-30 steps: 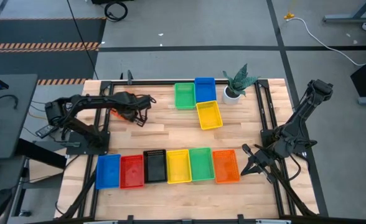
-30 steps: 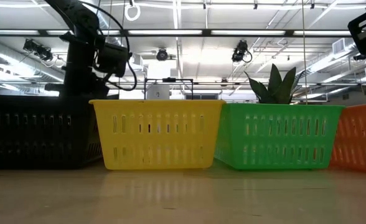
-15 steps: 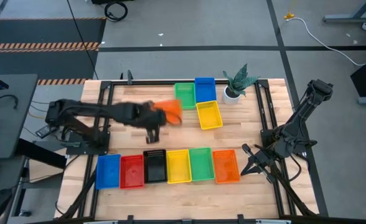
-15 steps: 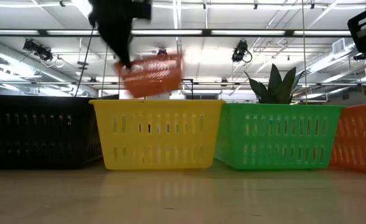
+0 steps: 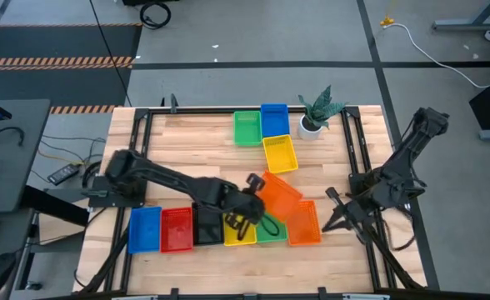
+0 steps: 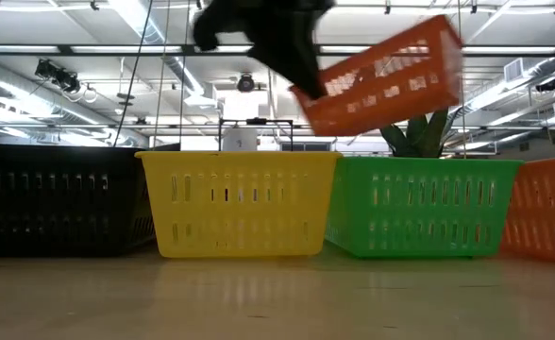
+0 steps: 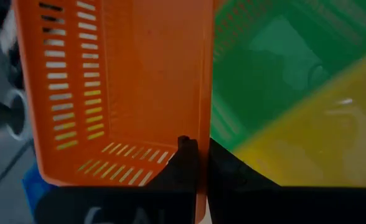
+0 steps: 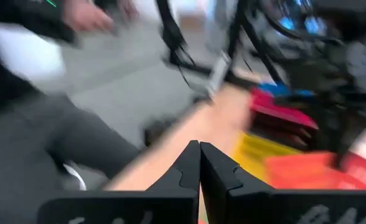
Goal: Stack baskets by color
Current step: Stack the top orange bin on top of the orange bin
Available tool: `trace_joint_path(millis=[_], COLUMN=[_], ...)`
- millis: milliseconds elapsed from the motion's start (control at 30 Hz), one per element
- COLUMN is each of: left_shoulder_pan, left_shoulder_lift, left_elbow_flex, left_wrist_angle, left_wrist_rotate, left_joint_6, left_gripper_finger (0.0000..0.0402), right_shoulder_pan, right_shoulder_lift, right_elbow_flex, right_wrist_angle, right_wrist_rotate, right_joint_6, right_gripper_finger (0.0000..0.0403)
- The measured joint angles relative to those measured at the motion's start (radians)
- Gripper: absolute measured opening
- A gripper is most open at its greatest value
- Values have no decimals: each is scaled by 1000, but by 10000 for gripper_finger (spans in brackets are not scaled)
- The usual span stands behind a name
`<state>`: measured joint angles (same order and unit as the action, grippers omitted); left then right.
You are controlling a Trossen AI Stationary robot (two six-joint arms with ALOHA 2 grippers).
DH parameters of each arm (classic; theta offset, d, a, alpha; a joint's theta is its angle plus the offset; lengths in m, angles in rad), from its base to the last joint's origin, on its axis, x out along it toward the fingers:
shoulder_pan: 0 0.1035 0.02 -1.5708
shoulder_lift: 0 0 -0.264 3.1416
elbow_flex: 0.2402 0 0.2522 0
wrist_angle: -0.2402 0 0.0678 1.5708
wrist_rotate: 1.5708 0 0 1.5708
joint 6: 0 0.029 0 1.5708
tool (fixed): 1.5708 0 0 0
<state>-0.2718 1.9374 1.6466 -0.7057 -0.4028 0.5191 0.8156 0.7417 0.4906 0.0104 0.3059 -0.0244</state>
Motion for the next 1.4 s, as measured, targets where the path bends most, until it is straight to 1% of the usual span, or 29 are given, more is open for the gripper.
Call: trace_joint_path(millis=[100,167,233,367,467,567,633,767,867,933,1033,1133,1167,1200,1267,1400], left_shoulder_pan=[15,25,37,53,60,62,62,60,55,51,45,40,36,35,36,37], left_shoulder_lift=[62,90,107,112,112,112,113,127,129,132,133,133,133,133,133,102], left_elbow_flex=[97,149,181,195,195,195,195,195,196,196,196,196,196,196,196,197], left_wrist_angle=[2,-2,-5,-7,-19,-34,-51,-60,-54,-49,-30,-21,-16,-9,-4,-44], left_wrist_rotate=[4,8,37,82,86,85,86,89,81,63,22,-26,-51,-81,-130,-136], left_joint_6=[70,95,114,122,122,123,123,125,159,180,202,209,193,164,79,-41], left_gripper_finger=[14,14,14,14,14,14,14,14,14,16,24,25,25,26,32,67], right_shoulder_pan=[-27,-48,-65,-90,-106,-125,-140,-167,-195,-216,-239,-245,-241,-231,-201,-113], right_shoulder_lift=[73,132,189,295,355,395,408,419,419,419,419,419,419,419,419,423], right_elbow_flex=[136,203,260,349,387,392,392,392,392,392,392,392,392,392,392,392], right_wrist_angle=[-244,-381,-463,-565,-611,-620,-624,-650,-686,-712,-725,-725,-725,-723,-710,-663], right_wrist_rotate=[78,92,93,95,106,163,171,165,158,100,-4,-28,-22,-13,17,58], right_joint_6=[-16,-39,-69,-137,-170,-186,-189,-179,-152,-133,-109,-82,-71,-52,32,259], right_gripper_finger=[22,41,66,122,154,169,171,167,162,153,117,56,31,17,13,8])
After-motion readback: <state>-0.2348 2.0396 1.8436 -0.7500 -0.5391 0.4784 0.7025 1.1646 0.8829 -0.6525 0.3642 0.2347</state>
